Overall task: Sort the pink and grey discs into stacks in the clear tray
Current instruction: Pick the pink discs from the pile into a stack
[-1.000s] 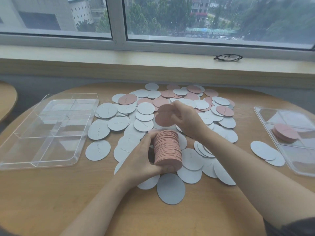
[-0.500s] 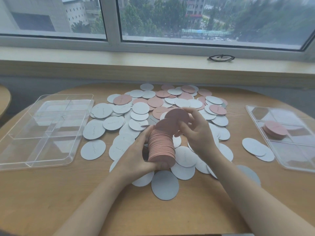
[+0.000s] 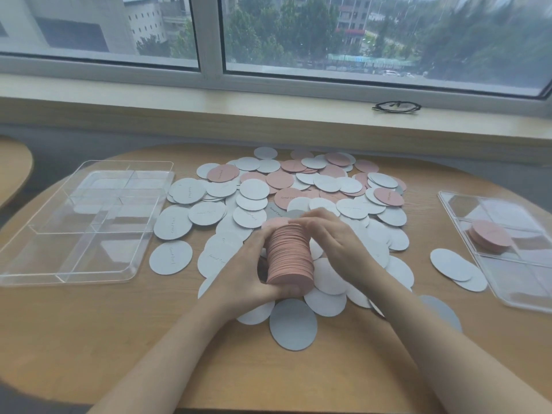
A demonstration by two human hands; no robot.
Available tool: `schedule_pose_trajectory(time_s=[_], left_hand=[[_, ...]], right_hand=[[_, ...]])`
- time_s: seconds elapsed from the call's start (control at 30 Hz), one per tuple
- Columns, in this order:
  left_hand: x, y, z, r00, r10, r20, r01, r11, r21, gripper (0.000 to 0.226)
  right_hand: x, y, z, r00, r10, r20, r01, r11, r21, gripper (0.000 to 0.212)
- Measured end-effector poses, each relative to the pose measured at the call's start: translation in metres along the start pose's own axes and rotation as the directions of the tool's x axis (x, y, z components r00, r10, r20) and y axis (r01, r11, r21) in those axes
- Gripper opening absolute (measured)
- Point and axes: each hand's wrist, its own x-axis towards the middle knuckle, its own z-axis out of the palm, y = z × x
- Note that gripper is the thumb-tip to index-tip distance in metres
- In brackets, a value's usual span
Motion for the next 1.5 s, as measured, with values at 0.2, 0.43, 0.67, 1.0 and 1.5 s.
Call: schedule_pose_trajectory(time_s=[0.2,0.43,0.67,1.0,1.5], left_hand=[[-0.002,0.002,-0.001,1.0,-0.005,-0.008,0.004,0.999,-0.034,0.105],[-0.001,-0.001,-0.001,1.0,-0.02,0.01,0.021,0.999,-0.044,0.109],[-0.002,0.001,-0.001,1.0,-0.02,-0.005,0.02,0.999,-0.05,0.104],[0.001,0.0,0.0,1.0,-0.021,-0.021,0.02,0.999,-0.042,0.099],[-0.002,0.01,0.001,0.998,-0.02,0.054,-0.006,0.896,0.445,0.126]], right_hand=[[0.033,-0.004,-0.003,0.992,0.07,0.108,-0.07,0.998,-0.009,0.063],[0.041,0.011,0.001,0.967,0.158,0.2,-0.141,0.985,-0.096,0.077],[0.063,0.016,-0.003,0.955,0.17,0.243,-0.091,0.947,-0.307,0.061],[0.045,0.005,-0.016,0.97,0.187,0.158,-0.216,0.958,0.19,0.047],[-0.03,-0.011,0.011,0.983,-0.012,0.184,0.02,0.999,-0.041,0.107]])
